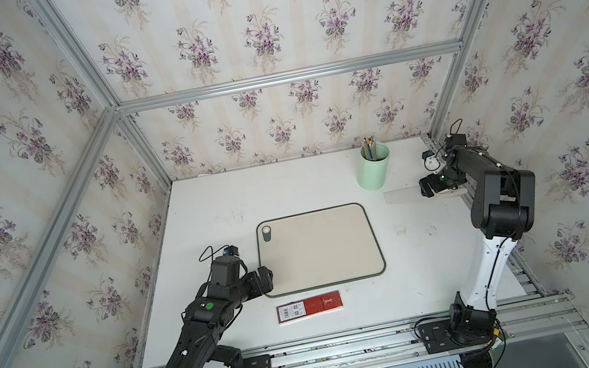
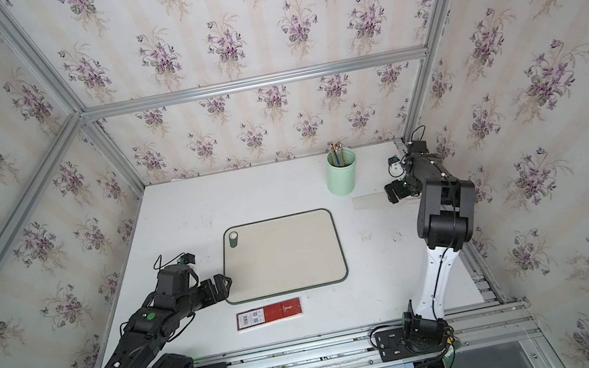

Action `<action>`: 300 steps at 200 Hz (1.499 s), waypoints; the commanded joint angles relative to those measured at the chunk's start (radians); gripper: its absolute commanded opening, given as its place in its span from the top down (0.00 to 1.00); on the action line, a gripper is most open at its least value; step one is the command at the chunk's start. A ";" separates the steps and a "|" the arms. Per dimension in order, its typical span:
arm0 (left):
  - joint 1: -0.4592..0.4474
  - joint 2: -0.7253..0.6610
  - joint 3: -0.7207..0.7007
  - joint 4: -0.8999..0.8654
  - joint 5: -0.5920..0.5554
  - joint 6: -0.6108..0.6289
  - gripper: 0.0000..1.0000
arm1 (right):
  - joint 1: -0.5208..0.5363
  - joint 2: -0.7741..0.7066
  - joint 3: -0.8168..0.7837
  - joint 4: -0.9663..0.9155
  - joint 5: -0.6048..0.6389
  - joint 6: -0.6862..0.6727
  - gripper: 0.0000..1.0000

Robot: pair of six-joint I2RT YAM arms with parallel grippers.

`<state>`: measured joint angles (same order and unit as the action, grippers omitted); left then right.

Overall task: Align the knife with the edge of the cutting board
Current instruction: Adjust the knife at the center of the board.

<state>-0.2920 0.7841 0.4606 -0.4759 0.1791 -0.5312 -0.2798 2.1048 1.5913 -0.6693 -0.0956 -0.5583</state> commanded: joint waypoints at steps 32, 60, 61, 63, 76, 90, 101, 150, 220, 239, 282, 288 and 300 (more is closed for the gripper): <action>0.000 -0.003 -0.002 0.015 -0.004 -0.001 0.01 | -0.022 0.061 0.036 0.001 -0.119 0.022 0.00; 0.001 -0.006 -0.003 0.020 -0.001 -0.001 0.01 | -0.051 0.058 0.035 0.013 -0.153 0.056 0.00; 0.001 -0.005 -0.003 0.020 -0.001 -0.001 0.01 | -0.051 0.058 0.033 0.013 -0.155 0.057 0.00; 0.001 -0.006 -0.004 0.020 -0.002 -0.001 0.01 | -0.053 0.058 0.031 0.014 -0.158 0.060 0.00; 0.001 -0.002 -0.003 0.018 -0.009 -0.001 0.01 | -0.058 0.059 0.010 0.011 -0.190 0.084 0.00; 0.000 -0.001 -0.001 0.015 -0.010 -0.001 0.01 | -0.061 0.046 -0.024 0.025 -0.243 0.122 0.01; 0.001 -0.001 -0.001 0.016 -0.019 0.001 0.01 | -0.061 0.026 -0.063 0.029 -0.266 0.136 0.01; 0.001 -0.020 -0.006 0.011 -0.023 0.000 0.01 | -0.058 -0.149 -0.225 0.056 -0.215 0.234 0.00; 0.000 -0.023 -0.007 0.006 -0.017 0.000 0.01 | -0.039 -0.370 -0.437 0.146 -0.127 0.278 0.03; 0.001 -0.025 -0.007 0.005 -0.017 0.000 0.01 | -0.039 -0.382 -0.398 0.139 -0.082 0.240 0.02; 0.000 -0.020 -0.009 0.007 -0.024 -0.001 0.01 | -0.038 -0.258 -0.323 0.136 0.016 0.170 0.01; 0.001 -0.020 -0.008 0.008 -0.024 -0.001 0.01 | -0.038 -0.235 -0.301 0.137 0.018 0.168 0.01; 0.001 -0.017 -0.008 0.009 -0.026 -0.001 0.01 | -0.038 -0.184 -0.252 0.129 0.018 0.168 0.01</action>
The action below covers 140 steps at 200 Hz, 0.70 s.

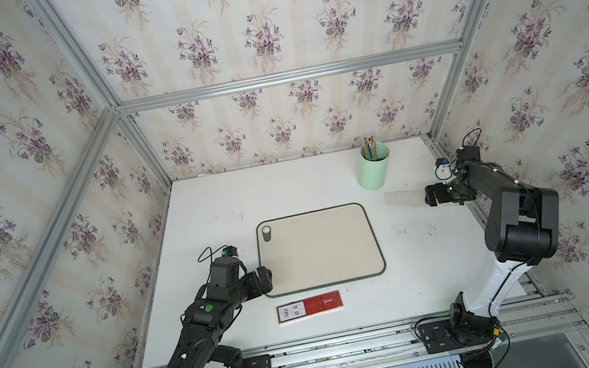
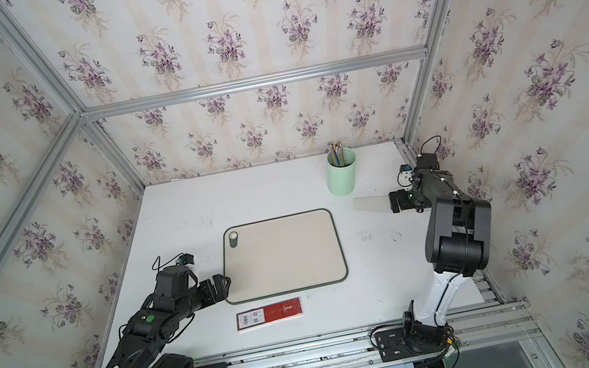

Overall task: Align the knife with the edge of the cutting board
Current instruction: Adjust the knife at the center of the board.

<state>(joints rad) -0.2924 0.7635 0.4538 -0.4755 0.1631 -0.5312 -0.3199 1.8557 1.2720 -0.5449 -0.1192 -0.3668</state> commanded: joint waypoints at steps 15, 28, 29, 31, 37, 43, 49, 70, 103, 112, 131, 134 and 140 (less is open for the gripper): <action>0.000 0.003 -0.001 0.008 -0.016 -0.003 0.01 | 0.002 0.120 0.130 -0.002 0.046 -0.029 0.01; 0.001 0.003 -0.001 0.007 -0.023 -0.003 0.01 | 0.002 0.161 0.178 -0.009 0.065 -0.028 0.01; 0.001 0.003 -0.001 0.008 -0.024 -0.003 0.01 | 0.002 0.163 0.182 -0.010 0.065 -0.027 0.01; 0.001 0.004 -0.001 0.008 -0.025 -0.003 0.01 | 0.002 0.168 0.187 -0.011 0.065 -0.026 0.01; 0.001 0.005 -0.001 0.006 -0.027 -0.003 0.01 | 0.002 0.183 0.203 -0.016 0.060 -0.024 0.01; 0.001 0.006 -0.001 0.006 -0.027 -0.003 0.01 | 0.002 0.196 0.214 -0.022 0.047 -0.022 0.01; 0.001 0.007 -0.001 0.007 -0.028 -0.003 0.01 | 0.002 0.210 0.222 -0.026 0.033 -0.015 0.01; 0.001 0.009 0.000 0.007 -0.029 -0.004 0.01 | 0.001 0.256 0.236 -0.045 -0.019 0.004 0.00; 0.001 0.010 0.000 0.006 -0.035 -0.006 0.01 | 0.000 0.276 0.195 -0.050 -0.067 0.082 0.00; 0.000 0.011 0.001 0.002 -0.041 -0.007 0.01 | -0.001 0.256 0.164 -0.030 -0.086 0.115 0.00; 0.001 0.010 0.003 -0.002 -0.056 -0.009 0.01 | -0.001 0.195 0.093 -0.015 -0.117 0.171 0.00; 0.001 0.010 0.003 -0.002 -0.056 -0.010 0.01 | -0.001 0.185 0.083 -0.015 -0.115 0.179 0.00; 0.000 0.009 0.003 -0.002 -0.056 -0.010 0.01 | -0.001 0.165 0.070 -0.014 -0.110 0.206 0.00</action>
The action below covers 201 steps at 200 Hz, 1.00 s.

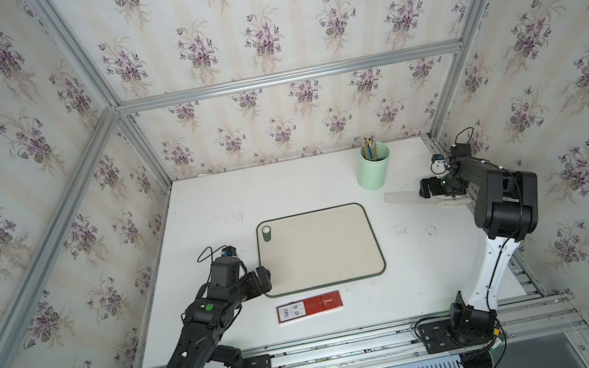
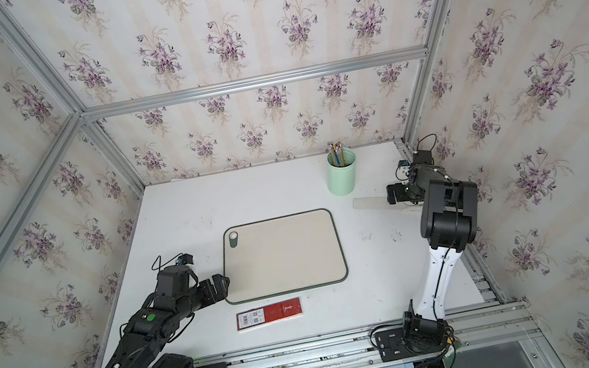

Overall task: Align the knife with the edge of the cutting board
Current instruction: Adjust the knife at the center of the board.

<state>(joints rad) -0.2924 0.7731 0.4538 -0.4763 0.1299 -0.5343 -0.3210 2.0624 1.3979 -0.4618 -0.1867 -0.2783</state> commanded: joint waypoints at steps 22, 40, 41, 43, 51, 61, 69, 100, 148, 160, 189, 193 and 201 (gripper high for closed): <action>0.000 -0.009 -0.001 -0.001 -0.024 -0.006 0.01 | 0.000 -0.100 -0.104 -0.118 -0.050 0.217 0.00; 0.000 -0.015 0.000 -0.001 -0.023 -0.006 0.01 | 0.000 -0.117 -0.146 -0.156 -0.063 0.293 0.00; 0.001 -0.015 0.000 -0.001 -0.023 -0.006 0.01 | 0.000 -0.116 -0.149 -0.159 -0.062 0.300 0.00; 0.001 -0.015 -0.002 -0.001 -0.023 -0.006 0.01 | 0.000 -0.115 -0.150 -0.167 -0.062 0.308 0.00; 0.000 -0.017 -0.002 -0.001 -0.021 -0.006 0.01 | 0.000 -0.108 -0.155 -0.195 -0.073 0.340 0.00; 0.001 -0.018 -0.002 -0.001 -0.019 -0.007 0.01 | 0.000 -0.102 -0.165 -0.227 -0.091 0.374 0.02; 0.000 -0.018 -0.002 -0.001 -0.018 -0.006 0.01 | 0.001 -0.107 -0.184 -0.238 -0.108 0.401 0.04; 0.001 -0.023 -0.003 0.001 -0.019 -0.006 0.01 | 0.005 -0.222 -0.294 -0.232 -0.126 0.521 0.06; 0.001 -0.015 -0.001 -0.001 -0.017 -0.003 0.01 | 0.056 -0.370 -0.456 -0.245 -0.134 0.633 0.11; 0.001 -0.015 -0.002 -0.001 -0.018 -0.004 0.01 | 0.128 -0.381 -0.481 -0.266 -0.084 0.652 0.11; 0.001 -0.013 -0.003 0.002 -0.016 -0.006 0.01 | 0.342 -0.410 -0.512 -0.308 -0.047 0.687 0.10; 0.000 -0.012 -0.003 0.001 -0.016 -0.006 0.01 | 0.370 -0.416 -0.519 -0.307 -0.047 0.694 0.10; 0.001 -0.012 -0.003 0.002 -0.016 -0.006 0.01 | 0.420 -0.428 -0.535 -0.307 -0.047 0.712 0.10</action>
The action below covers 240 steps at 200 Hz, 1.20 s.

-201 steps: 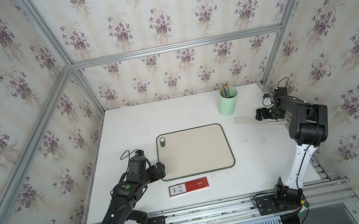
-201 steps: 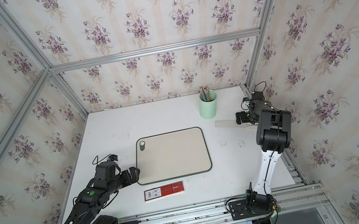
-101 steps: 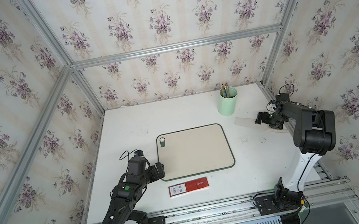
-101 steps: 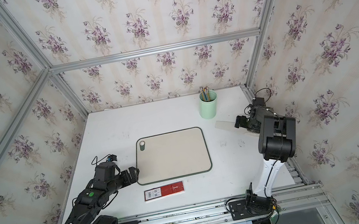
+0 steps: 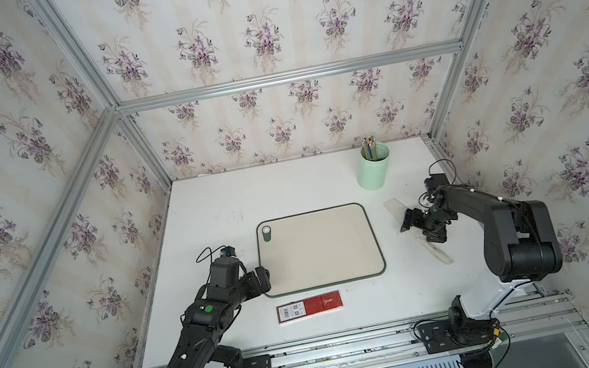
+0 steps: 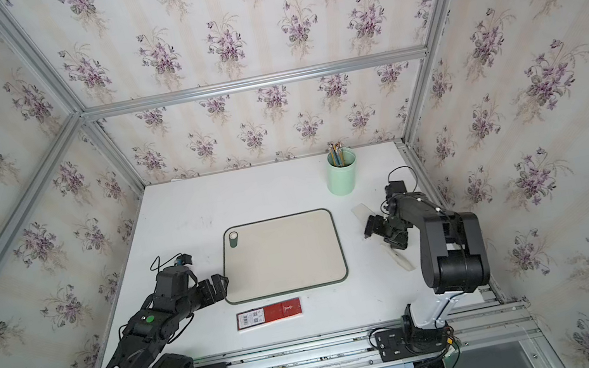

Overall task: Align the knife with the edge of the cutting board
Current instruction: Adjust the knife at the center of the board, then adjust the work surface at the center of the board.

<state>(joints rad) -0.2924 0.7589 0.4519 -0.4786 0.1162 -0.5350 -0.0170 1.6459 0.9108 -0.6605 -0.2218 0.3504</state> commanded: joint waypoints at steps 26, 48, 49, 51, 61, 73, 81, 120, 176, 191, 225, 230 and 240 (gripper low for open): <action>0.001 0.000 -0.001 0.003 -0.004 -0.007 0.01 | 0.226 -0.057 -0.108 -0.103 0.009 0.145 0.13; 0.000 0.002 -0.003 0.005 -0.005 -0.008 0.01 | 0.320 -0.108 -0.129 -0.115 0.032 0.181 0.15; 0.000 0.001 -0.003 0.005 -0.004 -0.009 0.01 | 0.322 -0.110 -0.130 -0.116 0.033 0.183 0.16; 0.002 0.002 -0.003 0.005 -0.005 -0.008 0.01 | 0.327 -0.114 -0.132 -0.116 0.035 0.187 0.16; 0.000 0.002 -0.003 0.005 -0.004 -0.008 0.01 | 0.346 -0.130 -0.140 -0.114 0.049 0.201 0.19; 0.001 0.001 -0.002 0.005 -0.006 -0.009 0.01 | 0.351 -0.136 -0.141 -0.107 0.069 0.205 0.27; 0.001 -0.001 -0.001 0.002 -0.007 -0.008 0.01 | 0.351 -0.137 -0.139 -0.101 0.088 0.208 0.33; 0.001 -0.043 -0.013 -0.002 -0.020 -0.015 0.01 | 0.351 -0.078 -0.102 -0.060 0.165 0.185 0.44; 0.000 0.019 -0.003 0.018 0.021 -0.003 0.01 | 0.351 0.015 -0.031 -0.031 0.213 0.147 0.48; 0.001 0.034 0.001 0.018 0.029 0.000 0.01 | 0.351 0.034 -0.022 -0.016 0.213 0.137 0.48; 0.001 0.040 0.003 0.017 0.025 0.003 0.01 | 0.351 0.060 -0.015 -0.001 0.236 0.117 0.50; 0.000 0.038 0.003 0.017 0.024 0.002 0.01 | 0.351 0.059 -0.015 0.003 0.248 0.117 0.50; 0.001 0.036 0.003 0.015 0.022 0.001 0.01 | 0.351 0.060 -0.012 0.006 0.272 0.117 0.50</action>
<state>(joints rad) -0.2924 0.7986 0.4484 -0.4744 0.1379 -0.5476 0.3328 1.6703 0.9154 -0.8093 -0.1806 0.4595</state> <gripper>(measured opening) 0.994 0.502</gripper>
